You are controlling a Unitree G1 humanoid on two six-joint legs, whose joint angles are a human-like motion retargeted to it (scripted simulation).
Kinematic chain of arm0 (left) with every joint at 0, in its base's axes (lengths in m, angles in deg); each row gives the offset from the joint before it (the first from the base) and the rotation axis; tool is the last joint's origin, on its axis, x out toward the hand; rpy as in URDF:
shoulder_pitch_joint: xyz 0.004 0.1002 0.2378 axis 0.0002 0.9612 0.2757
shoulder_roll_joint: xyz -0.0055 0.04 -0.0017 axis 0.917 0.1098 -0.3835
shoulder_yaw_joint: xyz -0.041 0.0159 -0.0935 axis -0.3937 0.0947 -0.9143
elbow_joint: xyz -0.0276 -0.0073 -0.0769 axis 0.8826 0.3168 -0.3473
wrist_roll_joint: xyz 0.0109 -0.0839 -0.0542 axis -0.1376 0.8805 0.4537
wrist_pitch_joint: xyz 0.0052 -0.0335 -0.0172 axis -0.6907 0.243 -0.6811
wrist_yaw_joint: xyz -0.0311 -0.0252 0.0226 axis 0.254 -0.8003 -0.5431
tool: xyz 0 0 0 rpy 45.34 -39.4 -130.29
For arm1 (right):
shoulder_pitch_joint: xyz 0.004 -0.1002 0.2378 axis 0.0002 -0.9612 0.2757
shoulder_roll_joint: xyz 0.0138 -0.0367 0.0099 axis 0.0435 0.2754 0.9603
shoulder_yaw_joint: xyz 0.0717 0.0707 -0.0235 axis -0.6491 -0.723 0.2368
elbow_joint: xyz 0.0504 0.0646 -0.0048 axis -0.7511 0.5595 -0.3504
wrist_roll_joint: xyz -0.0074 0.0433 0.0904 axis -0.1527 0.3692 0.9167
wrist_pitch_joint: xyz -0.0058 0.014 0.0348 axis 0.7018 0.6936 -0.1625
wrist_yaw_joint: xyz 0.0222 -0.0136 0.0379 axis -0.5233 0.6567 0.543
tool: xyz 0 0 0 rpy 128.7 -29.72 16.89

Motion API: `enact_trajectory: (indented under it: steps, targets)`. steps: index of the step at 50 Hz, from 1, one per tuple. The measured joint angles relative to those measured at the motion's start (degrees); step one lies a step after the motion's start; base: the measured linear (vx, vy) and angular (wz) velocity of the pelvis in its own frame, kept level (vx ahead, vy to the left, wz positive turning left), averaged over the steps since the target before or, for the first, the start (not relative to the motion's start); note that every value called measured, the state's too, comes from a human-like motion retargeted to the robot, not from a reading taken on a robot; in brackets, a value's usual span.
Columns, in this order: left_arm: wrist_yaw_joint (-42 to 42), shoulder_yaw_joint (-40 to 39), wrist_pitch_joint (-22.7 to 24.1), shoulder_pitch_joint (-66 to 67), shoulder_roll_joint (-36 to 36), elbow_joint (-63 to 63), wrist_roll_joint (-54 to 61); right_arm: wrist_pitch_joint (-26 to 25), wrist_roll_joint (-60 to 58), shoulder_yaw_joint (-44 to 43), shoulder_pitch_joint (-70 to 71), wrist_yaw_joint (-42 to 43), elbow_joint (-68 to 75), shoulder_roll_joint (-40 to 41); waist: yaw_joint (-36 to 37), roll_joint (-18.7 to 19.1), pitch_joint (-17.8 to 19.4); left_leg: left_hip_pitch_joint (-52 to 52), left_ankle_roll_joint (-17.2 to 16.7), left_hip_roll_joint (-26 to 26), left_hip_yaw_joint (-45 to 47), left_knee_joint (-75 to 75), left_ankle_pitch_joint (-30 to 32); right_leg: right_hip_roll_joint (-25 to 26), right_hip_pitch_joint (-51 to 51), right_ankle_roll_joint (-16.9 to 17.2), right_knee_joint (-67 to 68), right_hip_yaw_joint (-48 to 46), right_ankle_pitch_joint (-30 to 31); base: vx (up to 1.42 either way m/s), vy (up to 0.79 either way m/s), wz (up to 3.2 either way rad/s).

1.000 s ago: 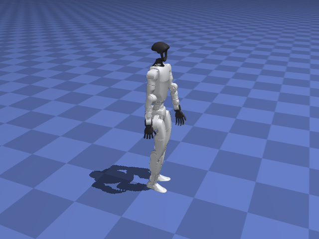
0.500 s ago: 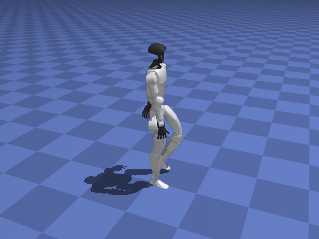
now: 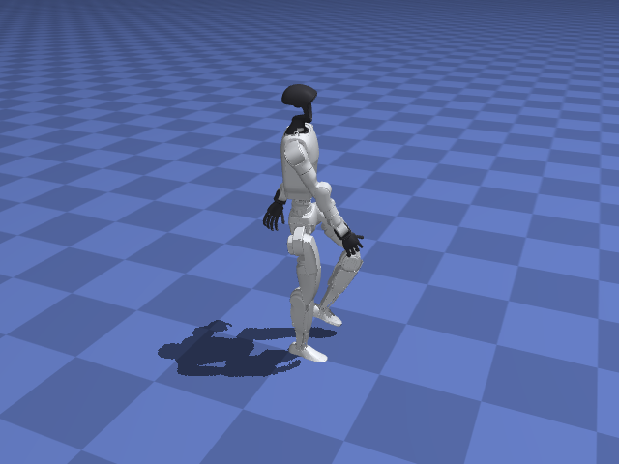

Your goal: Upper body actions

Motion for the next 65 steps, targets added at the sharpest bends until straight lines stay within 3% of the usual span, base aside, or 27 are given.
enact_trajectory:
  steps: [5,7,10,12,14,18,25,30,33,36,37,40,45,49,53,58,65]
  targets:
    - [-2.61,-1.44,2.04,-2.75,-0.17,-3.27,0.73,-1.3,-1.61,0.89,-4.73,2.06,2.57,-0.21,-0.89,0.17,-1.63,15.82,-1.44,-6.37,-3.48,-25.8,4.65,0.74,-0.28,0.95,0.07,-0.24,-0.28,0.08,0.04,-0.08]
    - [-3.44,-1.75,2.48,-3.65,-0.02,-3.95,1.12,-2.05,-2.38,1.28,-6.53,2.29,2.57,-0.12,-1.47,1.56,-1.91,23.07,-3.26,-7.72,-5.38,-38.14,2.52,2.81,-0.18,0.89,0.32,-0.01,-0.68,0.07,0.07,-0.22]
    - [-4.53,-1.99,2.46,-4.28,0.34,-4.11,0.49,-3.03,-3.22,1.9,-8.94,2.1,2.57,-0.01,-2.84,4.02,-2.69,31.63,-2.49,-8.69,-4.7,-52.68,-7.56,6.36,0.04,0.82,0.51,1.1,-1.21,0.11,0.1,-0.23]
    - [-4.93,-1.84,2.18,-4.11,0.5,-3.95,-0.48,-3.47,-3.73,2.59,-10.4,1.62,2.57,-0.13,-4.96,5.23,-3.86,33.84,-1.09,-9.26,-3.92,-59.14,-6.61,7.7,0.16,1.1,0.21,1.24,-1.41,0.16,0.13,0.1]
    - [-5.28,-1.71,1.83,-4.51,0.71,-3.62,-1.57,-3.71,-4.27,3.24,-11.24,1.25,2.57,-0.46,-8.72,5.79,-5.48,33.49,-3.47,-8.35,-4.74,-62.29,-3.83,7.6,-0.68,1.71,-0.02,-0.32,-1.7,0.07,0.2,0.84]
    - [-6.64,0.25,1.68,-8.43,1.93,-2.74,-3.1,-1.65,-3.89,2.72,-11.51,1.4,2.56,-1.87,-12.08,4.78,-5.86,29.94,-1.74,-9.86,-8.38,-60.64,-4.18,5.63,-2.25,3.0,-0.04,-2.78,-1.68,-0.08,0.11,0.73]
    - [-8.95,5.2,2.13,-15.92,2.81,0.43,-3.51,1.99,-3.96,1.79,-18.08,-1.04,-3.42,-3.88,-4.75,2.15,-3.89,32.5,0.64,-11.49,-5.51,-59.38,-6.56,3.73,-1.37,4.33,3.13,-1.11,-2.37,0.06,0.19,-0.47]
    - [-10.41,5.99,4.09,-17.24,0.45,0.68,-1.44,3.83,-4.77,1.01,-24.9,-0.91,-5.31,-3.8,-8.29,2.53,-4.6,33.62,2.16,-11.35,-6.65,-59.42,-7.21,3.08,-3.29,5.92,11.72,-1.76,-3.56,0.17,0.18,0.12]
    - [-10.41,5.79,3.88,-20.04,-0.88,0.68,0.43,3.46,-4.42,-0.2,-27.95,0.6,-3.45,-4.47,-8.87,3.47,-3.3,34.43,3.0,-10.33,-6.48,-59.53,-7.39,1.01,-7.02,6.83,21.83,-5.34,7.31,-0.01,0.19,-0.12]
    - [-11.95,3.97,6.07,-23.84,-1.84,0.68,3.36,2.59,-5.13,-1.18,-30.05,1.75,-0.85,-5.51,-9.07,5.12,-1.81,34.84,3.06,-7.98,-5.49,-60.1,-7.1,2.25,-17.24,6.87,37.41,-0.25,16.23,-0.1,0.19,-0.4]
    - [-11.98,3.75,6.85,-25.33,-1.87,0.68,4.87,2.35,-5.84,-1.32,-30.92,2.22,-0.08,-5.97,-9.87,5.72,-1.52,34.77,3.22,-7.38,-5.54,-60.31,-6.88,2.93,-20.73,6.4,42.43,0.81,16.53,-0.06,0.16,-0.03]
    - [-10.24,1.42,7.69,-32.33,-1.02,0.66,8.22,0.78,-8.48,-1.56,-33.51,4.28,2.55,-7.96,-14.25,6.89,0.66,34.6,4.32,-6.54,-6.24,-60.41,-6.39,-1.14,-31.27,2.78,59.47,-3.19,12.46,-0.15,0.15,0.23]
    - [-11.76,-0.31,10.54,-40.85,-1.81,-4.46,7.02,-5.63,-5.78,-2.49,-40.27,5.53,2.57,-10.48,-17.83,7.35,3.93,34.81,5.49,-5.83,-7.78,-59.34,-6.31,-1.46,-43.89,-1.07,72.79,-2.68,9.08,-0.05,0.09,0.31]
    - [-14.21,0.82,12.12,-44.62,-2.71,-7.76,5.51,-8.78,-2.43,-3.82,-44.88,7.75,2.57,-11.39,-17.63,7.34,3.24,34.7,5.88,-6.21,-7.77,-59.0,-6.49,-1.77,-49.57,-3.08,74.61,-2.59,8.42,0.08,0.06,0.03]
    - [-16.03,0.78,13.14,-45.97,-2.52,-8.44,5.4,-8.0,-2.04,-4.96,-45.1,7.87,2.57,-11.34,-17.96,7.78,3.18,34.73,5.95,-6.04,-7.43,-58.59,-6.76,-1.53,-49.46,-3.49,71.39,-3.16,8.29,0.01,0.01,-0.01]
    - [-13.18,0.54,13.23,-44.78,-1.61,-8.29,5.41,-4.96,-3.57,-4.56,-40.99,6.39,2.57,-10.26,-18.1,8.34,4.13,35.34,5.93,-5.67,-6.11,-58.53,-6.97,0.39,-43.96,-2.01,64.84,-2.81,9.9,-0.01,0.04,-0.23]
    - [-9.28,2.09,12.29,-40.46,-1.99,-5.11,3.02,-3.01,-3.03,-4.12,-36.83,2.53,2.57,-7.54,-15.85,8.18,2.92,35.37,4.86,-5.45,-5.92,-59.68,-6.15,2.59,-29.57,3.04,49.07,-2.57,12.83,0.02,-0.04,-0.03]
